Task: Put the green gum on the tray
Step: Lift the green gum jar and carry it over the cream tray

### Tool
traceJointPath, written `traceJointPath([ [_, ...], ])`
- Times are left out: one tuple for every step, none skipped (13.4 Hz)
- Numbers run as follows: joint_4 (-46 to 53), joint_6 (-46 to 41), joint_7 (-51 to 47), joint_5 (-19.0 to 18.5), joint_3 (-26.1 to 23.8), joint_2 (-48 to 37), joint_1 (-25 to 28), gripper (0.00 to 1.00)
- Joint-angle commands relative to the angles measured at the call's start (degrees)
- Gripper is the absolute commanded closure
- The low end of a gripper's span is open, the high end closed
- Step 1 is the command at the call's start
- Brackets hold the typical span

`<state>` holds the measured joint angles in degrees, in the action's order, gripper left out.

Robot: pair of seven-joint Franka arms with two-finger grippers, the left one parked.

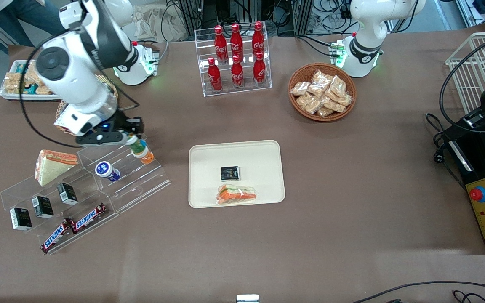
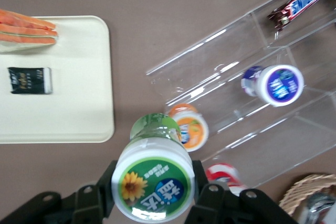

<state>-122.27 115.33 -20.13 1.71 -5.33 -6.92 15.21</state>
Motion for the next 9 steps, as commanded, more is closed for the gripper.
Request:
traceJointPath([
  [6.68, -1.68, -7.17, 1.10, 0.59, 6.11, 3.75, 0.53],
  [8.18, -1.68, -10.07, 1.10, 0.67, 8.04, 5.60, 0.53],
  [9.50, -1.60, -12.28, 1.10, 0.68, 9.89, 6.92, 0.53],
  [10.64, -1.60, -13.69, 1.10, 0.85, 11.56, 7.80, 0.53],
  [11.87, -1.51, -14.84, 1.10, 0.85, 13.41, 8.68, 0.53],
  [12.84, -1.25, -16.59, 1.10, 0.94, 15.25, 9.65, 0.53],
  [13.28, -0.90, -18.26, 0.84, 0.94, 17.36, 11.05, 0.53],
  [13.64, -0.72, -19.41, 0.75, 1.03, 19.21, 11.94, 0.53],
  [14.16, -0.20, -20.20, 0.75, 1.03, 20.88, 12.55, 0.53],
])
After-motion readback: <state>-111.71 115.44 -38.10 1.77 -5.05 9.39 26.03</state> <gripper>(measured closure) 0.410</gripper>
